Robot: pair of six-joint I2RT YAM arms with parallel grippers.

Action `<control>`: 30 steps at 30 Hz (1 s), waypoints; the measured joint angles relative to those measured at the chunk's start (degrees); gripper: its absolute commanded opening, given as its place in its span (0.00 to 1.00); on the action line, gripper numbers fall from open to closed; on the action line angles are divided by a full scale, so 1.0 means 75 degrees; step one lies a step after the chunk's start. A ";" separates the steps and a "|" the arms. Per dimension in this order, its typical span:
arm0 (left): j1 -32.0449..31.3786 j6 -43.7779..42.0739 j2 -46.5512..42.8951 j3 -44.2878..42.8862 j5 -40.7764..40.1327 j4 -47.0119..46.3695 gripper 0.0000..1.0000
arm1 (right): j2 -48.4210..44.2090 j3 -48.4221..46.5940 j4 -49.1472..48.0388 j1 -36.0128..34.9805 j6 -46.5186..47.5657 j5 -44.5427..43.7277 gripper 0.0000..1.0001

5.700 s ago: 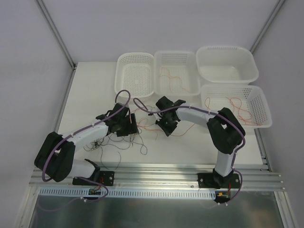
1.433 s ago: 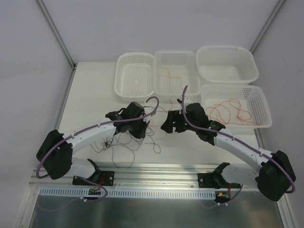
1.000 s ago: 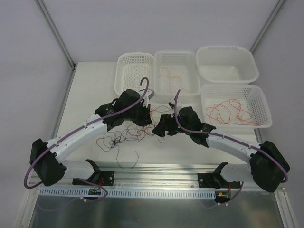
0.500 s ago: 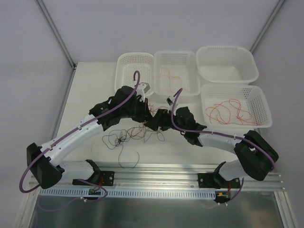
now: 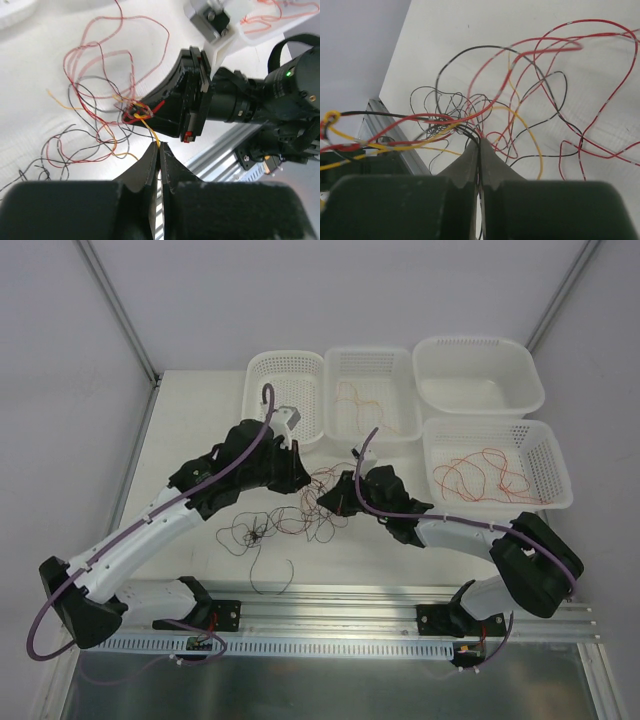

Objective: Untangle the cables

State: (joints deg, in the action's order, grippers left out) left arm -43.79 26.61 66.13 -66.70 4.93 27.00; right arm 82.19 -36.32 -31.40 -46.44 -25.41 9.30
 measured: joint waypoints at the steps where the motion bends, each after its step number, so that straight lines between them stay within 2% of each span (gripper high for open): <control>1: 0.0015 -0.0017 -0.0035 -0.0108 -0.0163 0.0119 0.00 | 0.0000 0.0003 0.0090 0.0009 0.0003 -0.0009 0.01; 4: 0.0425 -0.0108 -0.0181 -0.0545 -0.0533 0.0557 0.00 | -0.0026 0.0017 0.0373 0.0073 -0.0003 -0.0012 0.01; 8: 0.1588 -0.0271 -0.0323 -0.1227 -0.0816 0.1247 0.00 | -0.0356 0.0017 0.0746 0.0309 -0.0003 0.0003 0.01; 12: 0.2492 -0.0519 -0.0414 -0.2363 -0.1440 0.1422 0.00 | -0.0551 0.0192 0.2057 0.0863 0.0012 -0.0283 0.01; 17: 0.2827 -0.0968 -0.0688 -0.3701 -0.2171 0.1513 0.00 | -0.0583 0.0332 0.3958 0.1603 0.0020 -0.0621 0.01; 25: 0.3523 -0.1475 -0.0662 -0.4185 -0.3334 0.1947 0.00 | -0.1329 0.0315 0.5627 0.2282 0.0353 -0.1192 0.02; 28: 0.3794 -0.1495 -0.0513 -0.4185 -0.3491 0.2186 0.00 | -0.1594 0.0277 0.6009 0.2305 0.0495 -0.1343 0.12; 30: 0.3847 -0.1489 -0.0443 -0.4185 -0.3290 0.2267 0.00 | -0.1673 0.0169 0.6225 0.2308 0.0621 -0.1376 0.27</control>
State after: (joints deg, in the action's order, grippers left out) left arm -14.94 15.44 62.81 -98.08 -19.75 44.01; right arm 69.65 -35.05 15.29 -29.12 -20.75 -1.02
